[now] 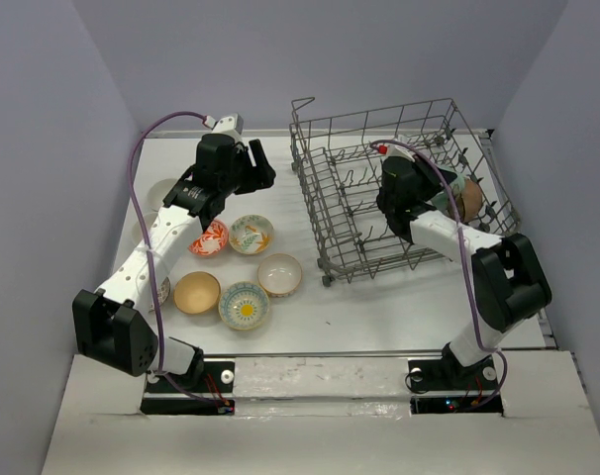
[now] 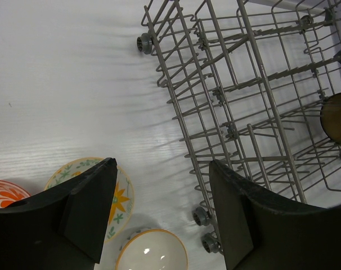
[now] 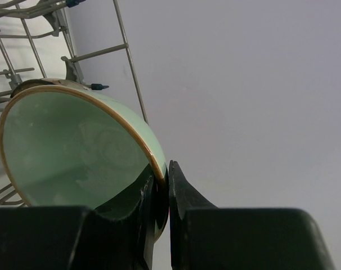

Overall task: Load the bowls into the dish rack
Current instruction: Insert the bowl into the dish rack.

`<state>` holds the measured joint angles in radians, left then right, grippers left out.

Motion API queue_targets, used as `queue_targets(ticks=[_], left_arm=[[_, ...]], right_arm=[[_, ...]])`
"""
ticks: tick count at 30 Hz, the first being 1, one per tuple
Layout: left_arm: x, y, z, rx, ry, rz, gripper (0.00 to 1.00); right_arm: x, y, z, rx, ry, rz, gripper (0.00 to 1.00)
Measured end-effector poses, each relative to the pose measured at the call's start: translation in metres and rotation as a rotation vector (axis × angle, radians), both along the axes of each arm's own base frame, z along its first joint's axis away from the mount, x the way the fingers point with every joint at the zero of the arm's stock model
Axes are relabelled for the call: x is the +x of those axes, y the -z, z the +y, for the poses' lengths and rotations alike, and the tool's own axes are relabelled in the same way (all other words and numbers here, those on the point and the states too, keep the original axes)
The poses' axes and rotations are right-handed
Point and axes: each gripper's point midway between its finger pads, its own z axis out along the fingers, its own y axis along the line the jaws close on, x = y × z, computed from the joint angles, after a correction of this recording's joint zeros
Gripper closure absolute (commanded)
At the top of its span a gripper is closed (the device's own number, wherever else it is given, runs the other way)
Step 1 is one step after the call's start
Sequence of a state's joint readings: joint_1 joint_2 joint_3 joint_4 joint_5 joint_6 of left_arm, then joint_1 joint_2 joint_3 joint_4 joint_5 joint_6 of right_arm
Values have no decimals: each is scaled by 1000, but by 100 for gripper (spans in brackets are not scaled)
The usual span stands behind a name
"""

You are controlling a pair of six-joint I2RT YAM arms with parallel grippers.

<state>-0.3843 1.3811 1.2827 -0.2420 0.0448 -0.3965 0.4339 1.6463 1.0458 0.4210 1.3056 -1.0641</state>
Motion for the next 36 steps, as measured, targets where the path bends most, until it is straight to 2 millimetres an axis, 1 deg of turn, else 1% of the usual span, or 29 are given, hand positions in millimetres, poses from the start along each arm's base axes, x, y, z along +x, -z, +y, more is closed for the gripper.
queue_targets(ticks=[4, 11, 18, 26, 31, 36], left_arm=[[0, 0, 0, -1, 0, 0, 25], [0, -1, -1, -7, 3, -3, 25], [1, -3, -2, -13, 5, -10, 25], [1, -3, -3, -14, 8, -9, 25], [1, -3, -3, -15, 9, -9, 25], [1, -3, -3, -16, 12, -9, 25]], right_arm=[[1, 3, 2, -8, -1, 9, 98], [4, 13, 4, -26, 1, 38, 96], [4, 12, 4, -28, 3, 36, 96], [4, 11, 3, -35, 5, 41, 92], [3, 11, 3, -35, 8, 38, 92], [3, 10, -2, -35, 24, 35, 92]])
